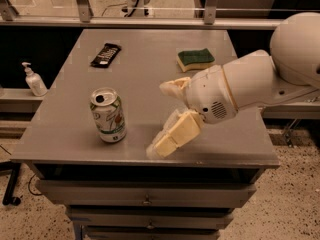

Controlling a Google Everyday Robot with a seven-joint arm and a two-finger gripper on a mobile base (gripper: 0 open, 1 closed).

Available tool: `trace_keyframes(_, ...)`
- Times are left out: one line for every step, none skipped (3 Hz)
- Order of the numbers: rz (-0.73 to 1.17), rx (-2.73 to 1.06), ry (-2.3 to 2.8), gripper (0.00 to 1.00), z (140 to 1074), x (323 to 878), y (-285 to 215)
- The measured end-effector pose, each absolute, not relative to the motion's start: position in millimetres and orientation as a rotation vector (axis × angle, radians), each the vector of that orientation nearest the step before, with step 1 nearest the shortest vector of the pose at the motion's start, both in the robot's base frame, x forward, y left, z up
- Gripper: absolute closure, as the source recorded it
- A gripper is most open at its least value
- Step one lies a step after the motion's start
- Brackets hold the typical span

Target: Knock 7up can over

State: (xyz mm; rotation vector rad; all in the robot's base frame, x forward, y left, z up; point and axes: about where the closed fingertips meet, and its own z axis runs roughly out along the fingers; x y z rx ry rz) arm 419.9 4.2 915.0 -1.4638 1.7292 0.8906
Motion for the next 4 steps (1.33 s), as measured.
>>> trace_keyframes(0.877, -1.459, 1.699, 0.0, 914.6, 418.5, 5.1)
trace_keyframes(0.853, -1.409, 1.608, 0.0, 912.2, 434.2, 10.3)
trace_keyframes(0.853, -1.346, 1.518, 0.0, 905.2, 457.4, 25.5)
trace_keyframes(0.887, -1.296, 1.457, 0.0, 892.3, 473.3, 46.4)
